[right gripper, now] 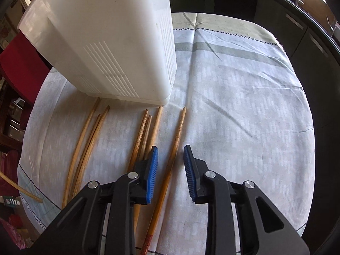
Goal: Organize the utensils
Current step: 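Lift the chopstick with the left gripper while the right gripper grasps another chopstick, then drop both chopsticks into the white holder from the left and right grippers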
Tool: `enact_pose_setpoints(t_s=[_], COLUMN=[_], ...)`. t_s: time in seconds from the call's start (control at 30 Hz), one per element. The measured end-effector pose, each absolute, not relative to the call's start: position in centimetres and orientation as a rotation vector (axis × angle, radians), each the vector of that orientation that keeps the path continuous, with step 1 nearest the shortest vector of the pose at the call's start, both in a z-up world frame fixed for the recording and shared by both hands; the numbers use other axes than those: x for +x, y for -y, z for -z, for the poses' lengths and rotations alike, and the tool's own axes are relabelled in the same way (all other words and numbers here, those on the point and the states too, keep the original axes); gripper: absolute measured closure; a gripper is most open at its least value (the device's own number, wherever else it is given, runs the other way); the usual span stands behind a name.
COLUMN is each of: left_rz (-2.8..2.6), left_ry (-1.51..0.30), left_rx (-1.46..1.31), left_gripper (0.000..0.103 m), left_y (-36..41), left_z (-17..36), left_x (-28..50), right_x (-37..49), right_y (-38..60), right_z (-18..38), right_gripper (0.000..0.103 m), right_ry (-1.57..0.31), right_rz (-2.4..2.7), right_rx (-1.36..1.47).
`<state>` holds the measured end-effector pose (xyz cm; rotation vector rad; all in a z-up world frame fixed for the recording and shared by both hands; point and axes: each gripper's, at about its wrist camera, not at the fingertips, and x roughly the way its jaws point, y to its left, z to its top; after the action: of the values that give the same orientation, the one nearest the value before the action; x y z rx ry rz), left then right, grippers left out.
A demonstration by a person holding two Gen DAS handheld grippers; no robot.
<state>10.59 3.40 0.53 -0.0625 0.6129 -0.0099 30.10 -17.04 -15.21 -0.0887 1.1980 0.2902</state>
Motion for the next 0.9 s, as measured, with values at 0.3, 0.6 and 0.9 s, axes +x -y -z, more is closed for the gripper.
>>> enact_pose_setpoints(t_s=[0.3, 0.6, 0.9], left_rz=[0.009, 0.011, 0.013], left_ry=[-0.569, -0.569, -0.566], left_rx=[-0.028, -0.018, -0.014], left_gripper=[0.097, 0.097, 0.097], left_y=[-3.0, -2.9, -2.9], left_z=[-0.6, -0.6, -0.7], left_x=[8.5, 8.2, 8.1], right_x=[30.2, 27.3, 18.7], right_y=[17.8, 20.6, 22.8], right_z=[14.8, 8.8, 1.8], right_gripper=[0.096, 0.096, 0.096], right_ry=[-1.179, -0.999, -0.725], right_rz=[-0.276, -0.318, -0.357], right_rx=[-0.062, 0.063, 0.070])
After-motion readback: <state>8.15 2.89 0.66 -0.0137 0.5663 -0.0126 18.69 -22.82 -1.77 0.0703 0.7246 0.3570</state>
